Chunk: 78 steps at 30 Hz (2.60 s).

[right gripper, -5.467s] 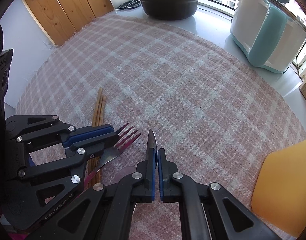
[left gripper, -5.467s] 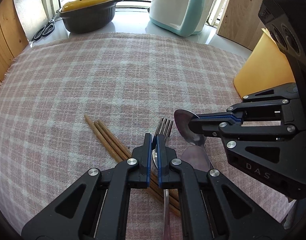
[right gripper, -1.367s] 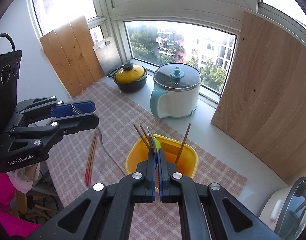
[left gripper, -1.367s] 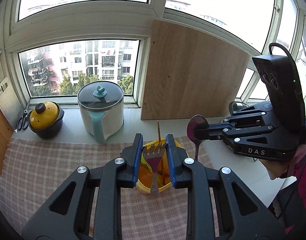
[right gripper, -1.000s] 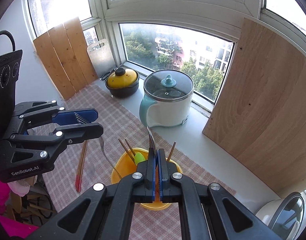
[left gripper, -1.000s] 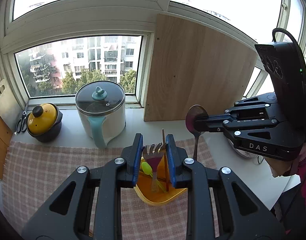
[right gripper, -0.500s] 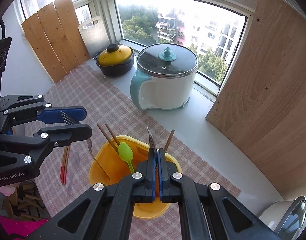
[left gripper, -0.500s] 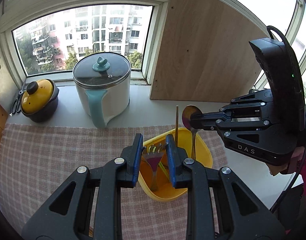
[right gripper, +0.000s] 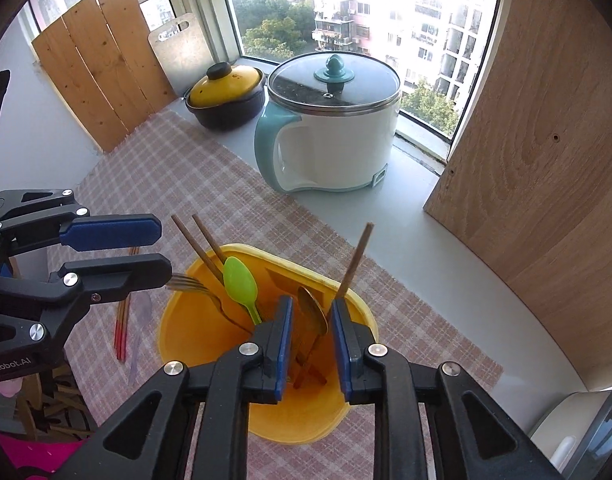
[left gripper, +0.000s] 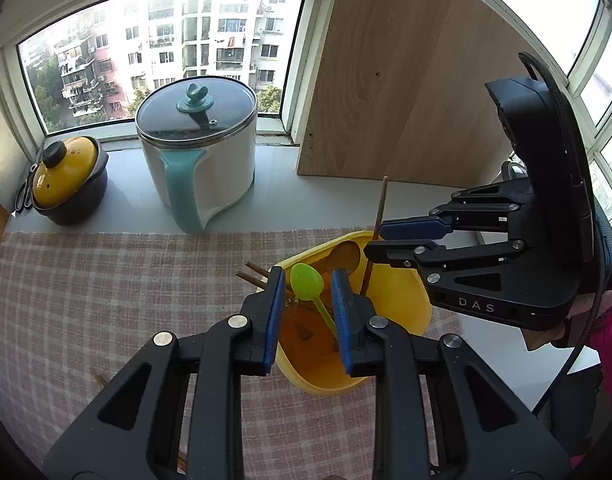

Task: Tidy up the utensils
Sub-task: 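Open the right tool to drop the metal spoon while the left tool releases the fork, then move both tools down toward the remaining wooden chopsticks and clear plastic spoon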

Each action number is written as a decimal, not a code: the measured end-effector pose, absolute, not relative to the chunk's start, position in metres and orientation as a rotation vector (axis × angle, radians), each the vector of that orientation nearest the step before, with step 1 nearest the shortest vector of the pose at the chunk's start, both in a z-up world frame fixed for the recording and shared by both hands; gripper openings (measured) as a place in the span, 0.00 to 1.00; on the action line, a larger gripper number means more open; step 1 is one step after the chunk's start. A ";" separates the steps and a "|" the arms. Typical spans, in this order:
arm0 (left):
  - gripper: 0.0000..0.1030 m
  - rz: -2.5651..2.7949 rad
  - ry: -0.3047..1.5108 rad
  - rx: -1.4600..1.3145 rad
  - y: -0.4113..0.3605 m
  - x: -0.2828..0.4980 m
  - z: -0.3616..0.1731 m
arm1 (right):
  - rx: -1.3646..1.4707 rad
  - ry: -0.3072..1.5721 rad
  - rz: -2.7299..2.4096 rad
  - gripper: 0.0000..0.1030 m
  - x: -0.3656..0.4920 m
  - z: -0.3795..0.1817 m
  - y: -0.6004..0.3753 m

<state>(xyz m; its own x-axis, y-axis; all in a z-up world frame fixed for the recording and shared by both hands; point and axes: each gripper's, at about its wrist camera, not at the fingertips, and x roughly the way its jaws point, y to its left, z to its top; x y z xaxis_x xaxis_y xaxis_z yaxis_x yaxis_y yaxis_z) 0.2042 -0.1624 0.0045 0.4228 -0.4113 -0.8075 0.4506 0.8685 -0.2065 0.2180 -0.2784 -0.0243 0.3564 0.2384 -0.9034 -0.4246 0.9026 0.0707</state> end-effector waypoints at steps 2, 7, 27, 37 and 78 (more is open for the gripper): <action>0.22 -0.537 0.984 0.045 -0.161 0.202 0.009 | -0.182 1.121 0.428 0.19 0.216 -0.021 -0.279; 0.22 -0.535 0.946 0.051 -0.154 0.193 0.016 | -0.157 1.096 0.415 0.20 0.205 -0.014 -0.281; 0.34 -0.312 0.972 0.018 -0.009 0.149 -0.038 | -0.139 0.971 0.436 0.69 0.124 -0.028 -0.213; 0.34 -0.213 1.060 -0.023 0.062 0.139 -0.087 | -0.186 0.919 0.423 0.87 0.100 -0.060 -0.157; 0.34 -0.145 1.157 -0.098 0.067 0.142 -0.188 | -0.121 1.047 0.371 0.72 0.089 -0.128 -0.085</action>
<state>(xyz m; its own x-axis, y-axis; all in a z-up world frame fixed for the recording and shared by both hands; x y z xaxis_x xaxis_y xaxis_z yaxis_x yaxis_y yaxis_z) 0.1416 0.0671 -0.1884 0.3944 -0.1642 -0.9041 0.0632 0.9864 -0.1516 0.0888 -0.0848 -0.1281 0.4446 0.2417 -0.8625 -0.3559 0.9313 0.0775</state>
